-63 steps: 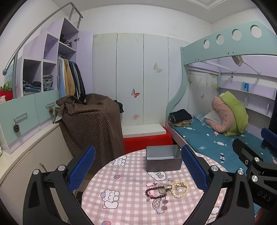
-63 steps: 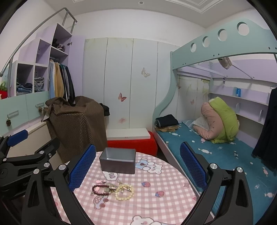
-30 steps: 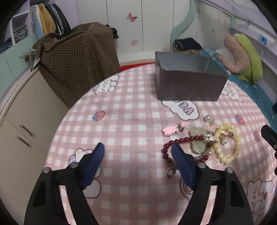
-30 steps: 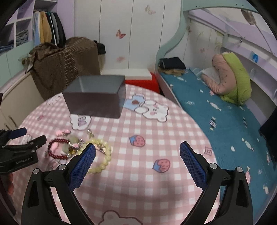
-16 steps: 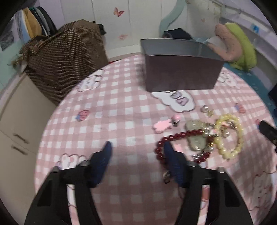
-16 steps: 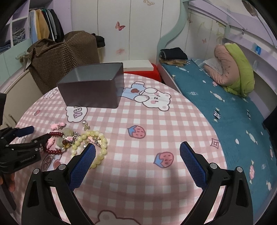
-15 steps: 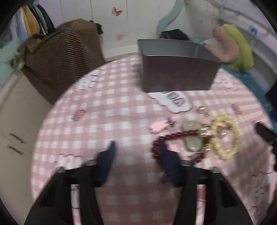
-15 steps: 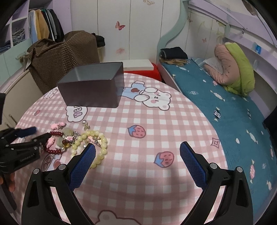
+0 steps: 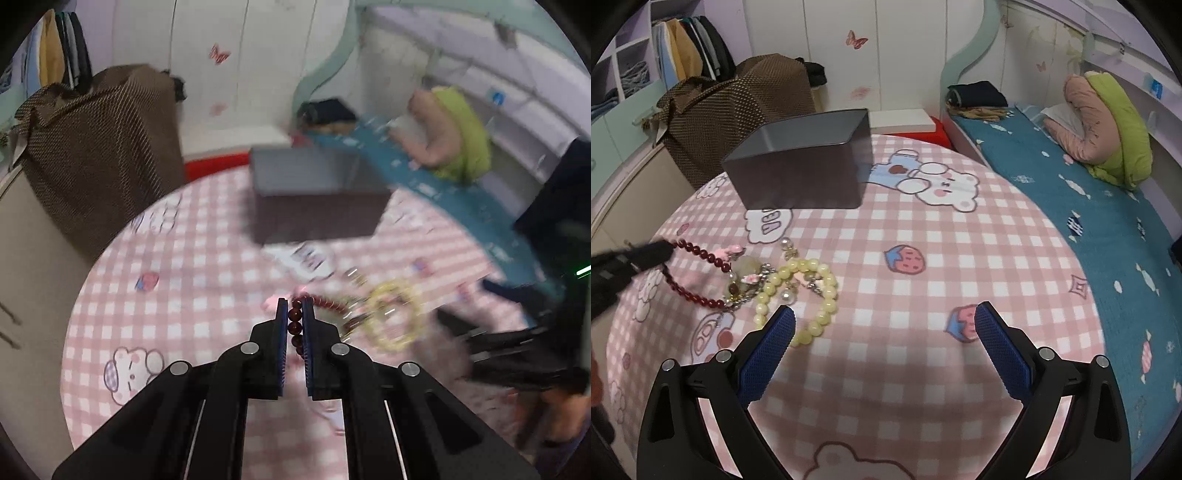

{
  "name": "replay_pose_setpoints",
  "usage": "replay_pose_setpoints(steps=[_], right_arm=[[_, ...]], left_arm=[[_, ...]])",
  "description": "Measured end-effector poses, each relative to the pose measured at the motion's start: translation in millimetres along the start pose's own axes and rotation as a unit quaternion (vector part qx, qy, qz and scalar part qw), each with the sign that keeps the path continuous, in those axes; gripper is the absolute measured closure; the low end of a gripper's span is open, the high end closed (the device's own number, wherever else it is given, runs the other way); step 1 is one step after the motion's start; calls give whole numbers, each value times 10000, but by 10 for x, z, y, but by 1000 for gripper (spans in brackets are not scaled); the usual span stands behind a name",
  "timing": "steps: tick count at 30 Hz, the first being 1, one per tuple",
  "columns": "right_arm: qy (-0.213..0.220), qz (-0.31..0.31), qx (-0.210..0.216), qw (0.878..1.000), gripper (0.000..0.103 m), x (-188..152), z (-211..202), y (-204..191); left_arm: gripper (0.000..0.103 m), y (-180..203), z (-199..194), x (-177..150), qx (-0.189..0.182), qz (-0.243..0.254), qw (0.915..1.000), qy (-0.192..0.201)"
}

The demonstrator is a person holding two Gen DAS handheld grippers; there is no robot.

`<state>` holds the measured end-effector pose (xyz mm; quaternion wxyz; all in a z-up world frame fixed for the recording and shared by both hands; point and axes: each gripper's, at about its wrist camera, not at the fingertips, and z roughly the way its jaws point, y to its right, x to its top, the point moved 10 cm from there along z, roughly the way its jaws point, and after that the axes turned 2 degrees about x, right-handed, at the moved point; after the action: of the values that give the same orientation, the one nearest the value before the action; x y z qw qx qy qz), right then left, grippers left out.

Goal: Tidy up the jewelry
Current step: 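Close the left tool on the red bracelet while the right tool grasps the yellow bracelet, then carry both bracelets into the grey tin and open both tools to release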

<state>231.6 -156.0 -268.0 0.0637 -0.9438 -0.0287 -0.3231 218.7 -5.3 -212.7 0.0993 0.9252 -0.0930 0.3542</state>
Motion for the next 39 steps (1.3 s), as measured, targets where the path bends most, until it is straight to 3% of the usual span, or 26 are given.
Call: replay_pose_setpoints(steps=[6, 7, 8, 12, 17, 19, 29, 39], right_arm=[[-171, -130, -9, 9998, 10, -8, 166, -118], [-192, -168, -1, 9997, 18, -14, 189, -154], [-196, -181, 9, 9996, 33, -18, 198, -169], [-342, -253, 30, 9991, 50, -50, 284, -238], [-317, -316, 85, 9990, 87, -57, 271, -284], [-308, -297, 183, 9989, 92, -69, 254, -299], [289, -309, 602, 9973, 93, 305, -185, -440], [965, -247, 758, 9921, 93, 1164, -451, -493]], left_arm=[[97, 39, -233, 164, -371, -105, 9989, 268], [97, 34, -254, 171, -403, -124, 9987, 280], [97, 16, -279, 175, -401, -132, 9987, 302], [97, -33, -328, 206, -368, -135, 9986, 352], [97, -86, -301, 201, -323, -119, 9988, 349], [97, -82, -294, 206, -360, -113, 9987, 334], [97, 112, -319, 469, -805, 26, 9960, 395], [97, 246, -209, 1226, -1119, 104, 9916, 636]])
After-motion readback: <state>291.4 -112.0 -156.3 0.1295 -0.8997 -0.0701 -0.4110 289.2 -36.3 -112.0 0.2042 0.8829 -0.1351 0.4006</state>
